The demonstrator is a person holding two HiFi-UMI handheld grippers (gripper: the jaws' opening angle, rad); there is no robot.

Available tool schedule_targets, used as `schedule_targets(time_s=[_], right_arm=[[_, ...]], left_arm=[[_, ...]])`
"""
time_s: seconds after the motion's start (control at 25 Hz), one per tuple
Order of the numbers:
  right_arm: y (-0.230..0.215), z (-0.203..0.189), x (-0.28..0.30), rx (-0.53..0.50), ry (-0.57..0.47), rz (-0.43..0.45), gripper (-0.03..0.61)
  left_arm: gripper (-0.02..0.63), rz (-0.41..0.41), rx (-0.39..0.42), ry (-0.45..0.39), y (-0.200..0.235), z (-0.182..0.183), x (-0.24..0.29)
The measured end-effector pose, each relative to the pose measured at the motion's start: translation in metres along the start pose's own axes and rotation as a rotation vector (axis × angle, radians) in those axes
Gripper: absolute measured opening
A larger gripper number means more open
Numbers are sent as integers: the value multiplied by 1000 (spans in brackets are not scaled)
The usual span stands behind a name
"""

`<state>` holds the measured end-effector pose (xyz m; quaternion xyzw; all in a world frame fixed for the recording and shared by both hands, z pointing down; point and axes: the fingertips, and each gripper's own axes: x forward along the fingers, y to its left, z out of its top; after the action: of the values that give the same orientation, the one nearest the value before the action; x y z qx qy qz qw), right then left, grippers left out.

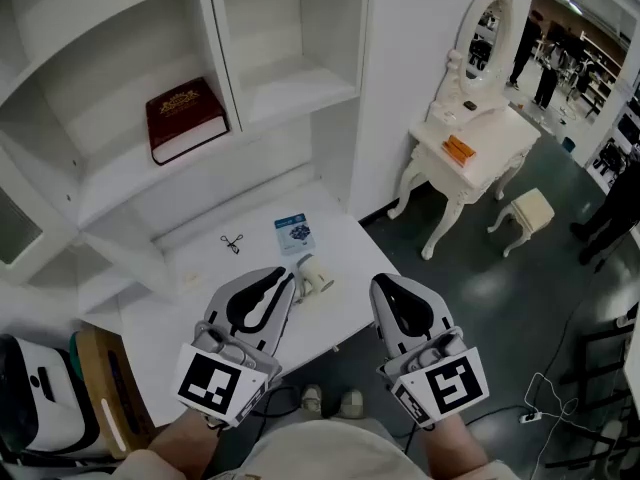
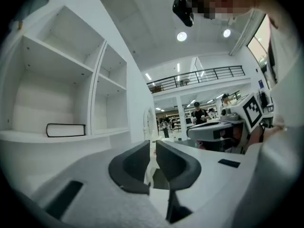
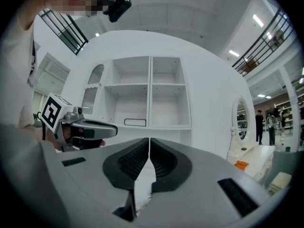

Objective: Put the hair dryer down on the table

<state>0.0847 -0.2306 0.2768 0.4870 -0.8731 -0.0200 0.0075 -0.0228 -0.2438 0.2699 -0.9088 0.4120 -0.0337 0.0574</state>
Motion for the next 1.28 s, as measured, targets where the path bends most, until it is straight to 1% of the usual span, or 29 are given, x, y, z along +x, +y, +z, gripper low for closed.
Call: schedule_targets(time_s=[0.08,0.16,0.24,0.32,0.4,0.44,0.6,0.64,0.76,0.92,1.04,1.28], right_arm=[[8,10,-7,-26,-23,11,21],[14,15,-12,-41,-38,19,21],[18,15,-16,-36,-48,20,21],[21,12,-19,-15,-57,17,21],[24,5,-20,4,-55,22,21],[27,1,-20,9,-48,27,21],[30,-14,-26,15,-18,26,21],[30,-16,-27,19,-15,26,21],[31,-18,-32,32,-24,26,20],[28,-12,-33,21,-56,3,20],[27,-13,-32,15,-49,0,20],[30,-16,-26,31,-31,6,20]], left_arm=[[46,-18,-8,-31,-13,8,-9],[35,-15,-5,-39,-23,9,-16],[28,-11,3,-19,-30,3,-20],[20,-14,-26,14,-34,-6,-23],[15,-9,-63,23,-34,-13,-24],[15,-2,-65,23,-33,-16,-25],[14,30,3,35,-34,-27,-29],[14,31,7,37,-36,-29,-29],[12,14,-18,42,-45,-32,-31],[14,-7,-2,44,-48,-31,-28],[12,-37,-7,47,-50,-31,-27],[12,-45,-25,68,-48,-35,-28]])
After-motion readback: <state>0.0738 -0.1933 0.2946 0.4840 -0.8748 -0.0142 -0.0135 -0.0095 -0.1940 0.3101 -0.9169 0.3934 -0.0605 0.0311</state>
